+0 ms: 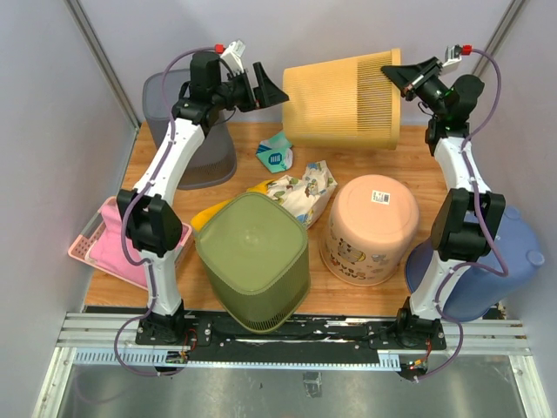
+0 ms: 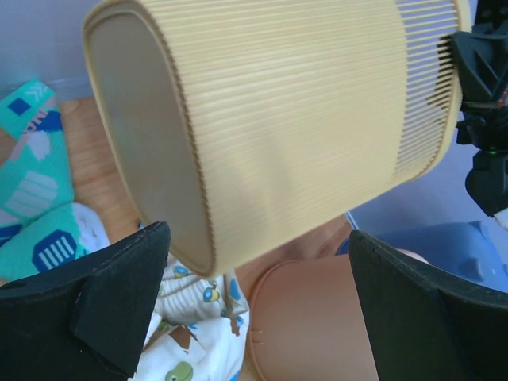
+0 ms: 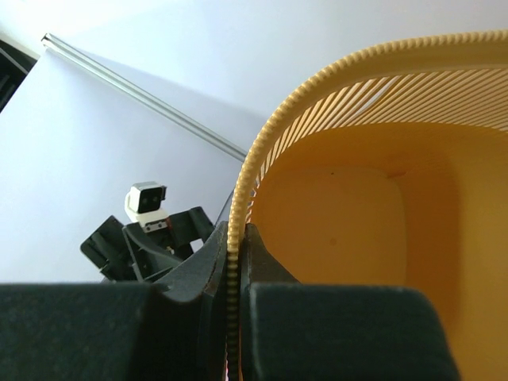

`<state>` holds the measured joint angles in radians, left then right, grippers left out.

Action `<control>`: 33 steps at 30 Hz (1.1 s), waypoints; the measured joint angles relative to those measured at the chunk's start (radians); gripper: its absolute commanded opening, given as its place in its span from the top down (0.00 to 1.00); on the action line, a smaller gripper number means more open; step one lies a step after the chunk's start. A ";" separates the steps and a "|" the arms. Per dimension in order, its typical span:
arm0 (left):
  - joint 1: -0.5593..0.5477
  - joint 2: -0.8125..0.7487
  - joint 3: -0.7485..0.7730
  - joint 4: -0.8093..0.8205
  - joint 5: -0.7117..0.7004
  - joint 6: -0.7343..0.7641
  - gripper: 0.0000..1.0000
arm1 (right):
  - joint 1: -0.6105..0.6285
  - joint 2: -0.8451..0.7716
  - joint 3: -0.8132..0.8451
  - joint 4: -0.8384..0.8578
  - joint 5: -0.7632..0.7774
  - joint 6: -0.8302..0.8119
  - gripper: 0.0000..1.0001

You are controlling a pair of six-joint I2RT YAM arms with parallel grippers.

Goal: Turn the large container upside down

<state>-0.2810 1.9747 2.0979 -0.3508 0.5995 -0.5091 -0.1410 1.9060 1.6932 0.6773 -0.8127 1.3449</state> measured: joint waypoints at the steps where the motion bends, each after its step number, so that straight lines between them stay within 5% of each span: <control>1: 0.003 0.006 -0.002 0.005 -0.001 0.000 0.02 | 0.000 0.000 -0.004 0.009 -0.005 0.008 1.00; 19: -0.003 0.077 -0.137 0.304 0.147 -0.192 0.13 | 0.000 0.024 -0.082 0.127 -0.016 0.100 1.00; 33: -0.015 0.085 -0.191 0.431 0.176 -0.333 0.16 | -0.028 0.085 -0.084 -0.015 0.001 0.013 0.97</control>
<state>-0.2958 2.0598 1.9068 0.0807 0.7757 -0.8421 -0.1692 1.9907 1.6093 0.6621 -0.8116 1.3582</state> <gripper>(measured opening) 0.847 0.046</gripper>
